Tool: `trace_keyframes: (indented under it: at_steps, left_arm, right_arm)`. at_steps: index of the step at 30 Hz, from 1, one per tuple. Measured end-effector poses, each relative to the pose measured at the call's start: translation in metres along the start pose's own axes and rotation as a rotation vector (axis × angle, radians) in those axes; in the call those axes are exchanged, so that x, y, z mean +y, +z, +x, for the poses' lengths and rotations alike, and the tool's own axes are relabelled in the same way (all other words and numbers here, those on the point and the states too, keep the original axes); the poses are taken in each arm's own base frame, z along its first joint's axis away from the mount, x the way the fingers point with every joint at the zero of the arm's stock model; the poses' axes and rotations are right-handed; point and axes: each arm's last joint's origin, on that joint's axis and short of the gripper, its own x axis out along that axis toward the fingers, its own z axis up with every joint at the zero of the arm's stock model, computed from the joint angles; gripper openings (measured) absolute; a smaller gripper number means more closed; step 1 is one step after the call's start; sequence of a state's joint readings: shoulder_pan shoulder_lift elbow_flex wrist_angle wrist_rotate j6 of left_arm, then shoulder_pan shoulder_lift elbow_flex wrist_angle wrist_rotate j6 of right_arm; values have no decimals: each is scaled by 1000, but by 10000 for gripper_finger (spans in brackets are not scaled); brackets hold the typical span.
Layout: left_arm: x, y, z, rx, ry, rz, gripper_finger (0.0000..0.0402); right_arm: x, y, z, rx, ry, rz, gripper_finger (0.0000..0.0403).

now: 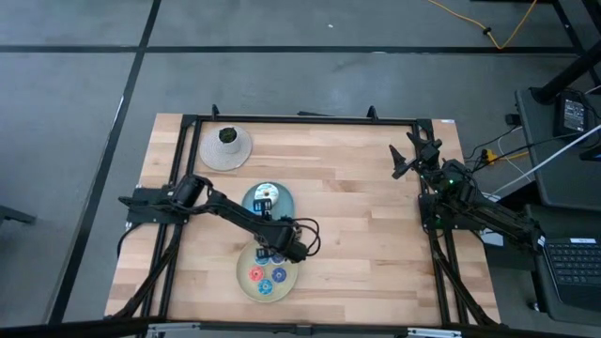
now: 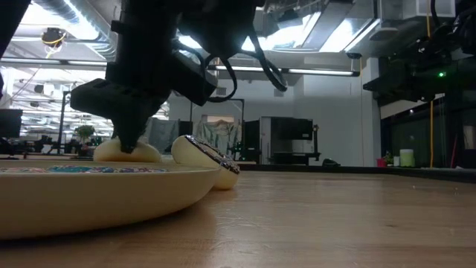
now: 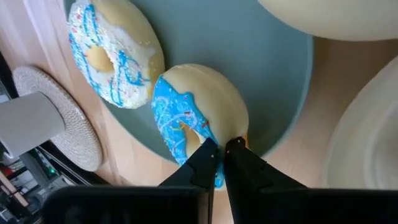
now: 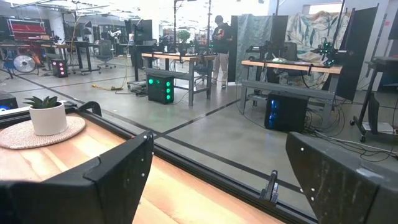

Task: Pick & Place donuts
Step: Put the big light blue donut on the blue plate, then put the big black donut on the blue plate

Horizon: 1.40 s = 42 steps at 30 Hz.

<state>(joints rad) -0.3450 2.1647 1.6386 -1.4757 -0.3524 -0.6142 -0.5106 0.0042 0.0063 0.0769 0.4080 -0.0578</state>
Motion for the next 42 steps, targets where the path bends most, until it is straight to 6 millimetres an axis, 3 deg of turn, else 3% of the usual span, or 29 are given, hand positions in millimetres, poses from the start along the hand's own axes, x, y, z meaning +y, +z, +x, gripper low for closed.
trace_keyframes:
  at_steps: [17,30,42]
  left_arm:
    - [2,2,0,-63,72,-10,98]
    - [4,-2,-2,0,31,34,113]
    - [36,-10,-58,-185,-62,-104,109]
  right_arm:
    - [0,0,0,0,0,0,365]
    - [0,0,0,0,0,0,365]
    - [0,0,0,0,0,0,365]
